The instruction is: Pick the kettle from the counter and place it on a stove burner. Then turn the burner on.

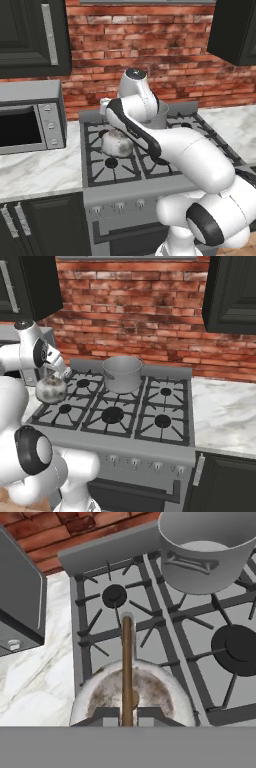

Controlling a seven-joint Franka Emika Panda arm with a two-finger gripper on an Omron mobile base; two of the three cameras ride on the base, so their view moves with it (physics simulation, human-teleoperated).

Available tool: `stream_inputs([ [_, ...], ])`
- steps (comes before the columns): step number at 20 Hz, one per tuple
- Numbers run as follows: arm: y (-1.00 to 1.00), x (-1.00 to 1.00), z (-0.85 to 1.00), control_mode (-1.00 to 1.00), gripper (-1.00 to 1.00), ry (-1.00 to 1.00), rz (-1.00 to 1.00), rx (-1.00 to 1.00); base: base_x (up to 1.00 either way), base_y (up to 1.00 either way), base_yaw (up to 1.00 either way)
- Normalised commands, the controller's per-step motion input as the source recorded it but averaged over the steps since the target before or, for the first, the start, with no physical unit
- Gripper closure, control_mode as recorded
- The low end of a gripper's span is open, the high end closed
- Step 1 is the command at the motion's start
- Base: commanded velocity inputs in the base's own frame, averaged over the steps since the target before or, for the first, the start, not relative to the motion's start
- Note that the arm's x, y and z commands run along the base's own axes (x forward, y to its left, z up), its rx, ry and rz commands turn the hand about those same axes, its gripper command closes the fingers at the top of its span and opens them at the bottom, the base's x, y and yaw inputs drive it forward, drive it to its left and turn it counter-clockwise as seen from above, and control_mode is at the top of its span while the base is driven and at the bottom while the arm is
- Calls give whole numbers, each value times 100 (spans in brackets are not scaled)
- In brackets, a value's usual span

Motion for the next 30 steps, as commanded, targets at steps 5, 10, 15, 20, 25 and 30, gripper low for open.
stream_inputs([
  [5, -30, 0, 0, -100, 100, -6, -1, 0, 0, 0, 0],
  [10, -14, 0, 0, -100, 100, -4, 0, 0, 0, 0, 0],
  [15, -4, 0, 0, -100, 100, -5, 0, 0, 0, 0, 0],
  [20, 0, 0, 0, -100, 100, -3, 0, 0, 0, 0, 0],
  [25, 0, 0, 0, -100, 100, -1, -2, 0, 0, 0, 0],
  [30, 7, 0, -3, -100, 100, 0, -2, 0, 0, 0, 0],
])
